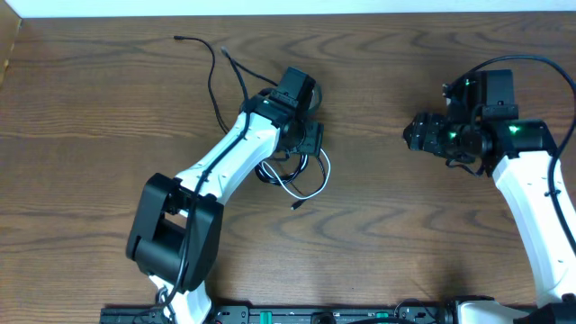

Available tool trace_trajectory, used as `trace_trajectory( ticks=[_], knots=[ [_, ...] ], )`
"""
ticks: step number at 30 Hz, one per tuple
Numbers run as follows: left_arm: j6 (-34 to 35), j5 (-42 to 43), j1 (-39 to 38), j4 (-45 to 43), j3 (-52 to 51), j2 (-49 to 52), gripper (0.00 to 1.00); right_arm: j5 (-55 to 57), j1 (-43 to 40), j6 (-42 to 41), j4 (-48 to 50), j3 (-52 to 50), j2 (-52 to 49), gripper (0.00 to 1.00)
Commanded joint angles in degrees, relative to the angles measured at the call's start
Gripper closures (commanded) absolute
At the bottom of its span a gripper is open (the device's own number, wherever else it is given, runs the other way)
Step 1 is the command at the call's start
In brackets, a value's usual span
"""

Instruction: Untangle cables

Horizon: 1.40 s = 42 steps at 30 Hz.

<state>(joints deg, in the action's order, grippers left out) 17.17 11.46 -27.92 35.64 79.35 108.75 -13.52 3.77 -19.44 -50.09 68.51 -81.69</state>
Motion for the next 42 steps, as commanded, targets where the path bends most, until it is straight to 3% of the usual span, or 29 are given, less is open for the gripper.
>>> trace_trajectory(
  ticks=[1,4,10,13,15,17,18,21,25,32,34,42],
  knots=[
    [8.7,-0.8,-0.1,-2.6,-1.1,3.5,0.41,-0.2,-0.3,0.9,0.0,0.0,-0.3,0.27],
    [13.9,-3.2,-0.1,-4.1,-1.2,5.6,0.44,-0.2,-0.3,0.9,-0.1,0.0,-0.3,0.27],
    [15.5,-4.3,-0.2,-5.8,-1.2,8.0,0.47,-0.2,-0.3,0.9,0.0,0.0,-0.3,0.26],
    [16.2,-5.7,-0.2,-5.8,-1.2,8.4,0.66,-0.2,-0.3,0.9,-0.1,0.0,-0.3,0.25],
    [16.2,-6.2,-0.2,-5.8,-1.2,8.7,0.92,-0.2,-0.3,0.9,-0.1,0.0,-0.3,0.26],
    [16.1,-6.2,-0.2,-6.4,-1.1,8.7,0.92,-0.2,-0.3,0.9,0.0,0.0,-0.3,0.26],
    [13.8,-4.3,-0.2,-6.1,0.0,8.2,0.93,-0.3,-0.3,0.7,0.1,0.0,-0.3,0.36],
    [8.8,3.9,-0.1,-3.6,2.9,6.2,0.93,-1.8,-0.3,0.2,1.1,0.0,-0.3,0.41],
    [7.7,17.5,0.2,-1.2,6.0,1.3,0.93,-9.3,-0.3,0.4,4.9,0.0,-0.3,0.41],
    [5.3,37.2,3.3,-5.8,6.1,-4.3,0.93,-25.1,0.0,0.9,12.6,0.0,-0.3,0.37],
    [5.4,44.2,5.3,-6.0,6.1,-4.3,0.92,-25.9,0.9,-1.7,14.4,0.0,-0.3,0.38],
    [5.3,58.7,12.2,-8.2,6.1,-4.3,0.92,-25.7,3.4,-6.4,17.5,0.0,-0.6,0.4]
  ],
)
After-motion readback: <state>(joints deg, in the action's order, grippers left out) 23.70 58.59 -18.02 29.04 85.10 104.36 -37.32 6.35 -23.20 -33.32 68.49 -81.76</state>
